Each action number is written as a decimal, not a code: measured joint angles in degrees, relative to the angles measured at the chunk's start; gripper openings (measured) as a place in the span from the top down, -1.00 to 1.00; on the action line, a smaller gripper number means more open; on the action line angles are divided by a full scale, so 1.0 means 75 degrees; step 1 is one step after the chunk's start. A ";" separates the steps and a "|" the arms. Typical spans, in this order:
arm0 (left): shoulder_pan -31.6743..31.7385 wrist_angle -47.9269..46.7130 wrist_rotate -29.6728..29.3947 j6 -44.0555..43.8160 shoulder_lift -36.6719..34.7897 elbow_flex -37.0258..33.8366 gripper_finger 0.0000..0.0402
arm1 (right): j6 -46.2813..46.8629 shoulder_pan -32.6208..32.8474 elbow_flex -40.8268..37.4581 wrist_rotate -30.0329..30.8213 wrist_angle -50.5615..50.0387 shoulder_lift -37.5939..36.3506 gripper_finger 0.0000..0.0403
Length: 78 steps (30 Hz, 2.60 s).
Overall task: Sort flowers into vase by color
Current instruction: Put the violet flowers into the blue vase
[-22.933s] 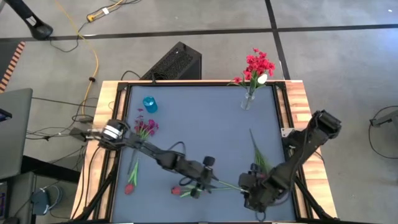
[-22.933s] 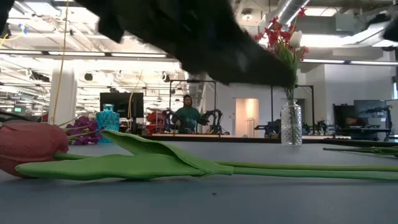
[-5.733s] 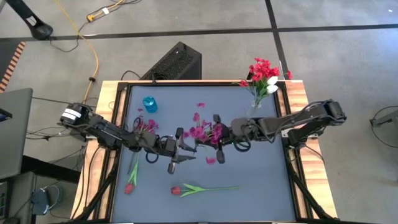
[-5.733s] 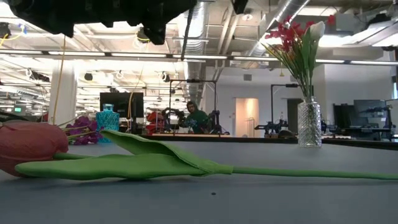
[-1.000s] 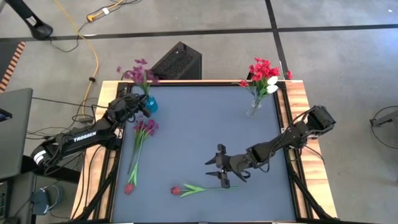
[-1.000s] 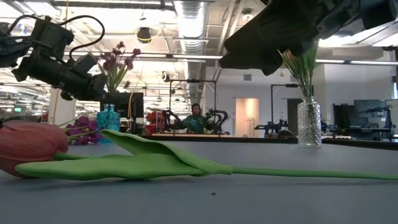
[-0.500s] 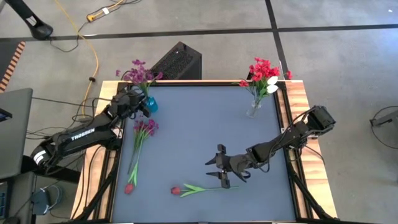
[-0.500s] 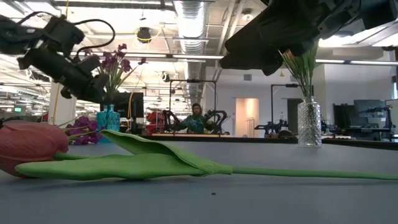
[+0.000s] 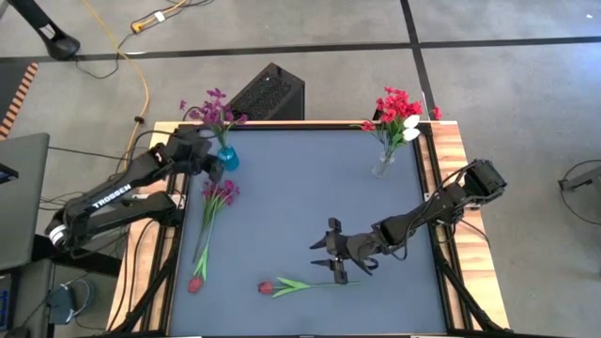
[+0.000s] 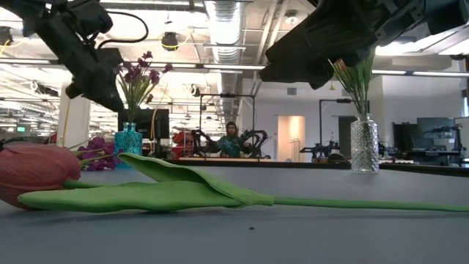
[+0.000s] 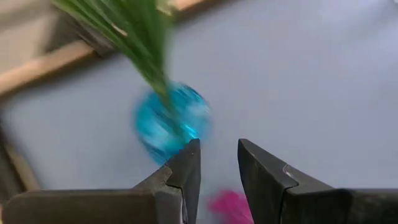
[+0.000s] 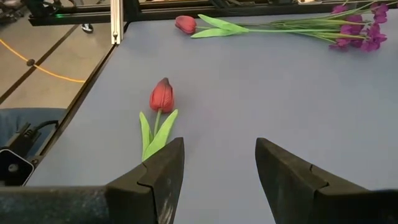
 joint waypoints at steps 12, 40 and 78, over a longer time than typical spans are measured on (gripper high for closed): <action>-0.1088 -0.1679 0.2934 -0.2010 0.0015 0.0179 0.53 | -0.0006 0.0003 0.0000 -0.0012 -0.0118 0.0000 -0.11; -0.6878 -0.2949 0.1411 -0.6159 0.1998 0.0179 0.53 | -0.0195 -0.0166 0.0000 -0.0006 -0.0101 0.0000 -0.11; -0.6944 -0.3050 0.0702 -0.5895 0.5397 0.0186 0.54 | -0.0319 -0.0373 0.0000 -0.0180 0.0052 0.0562 -0.11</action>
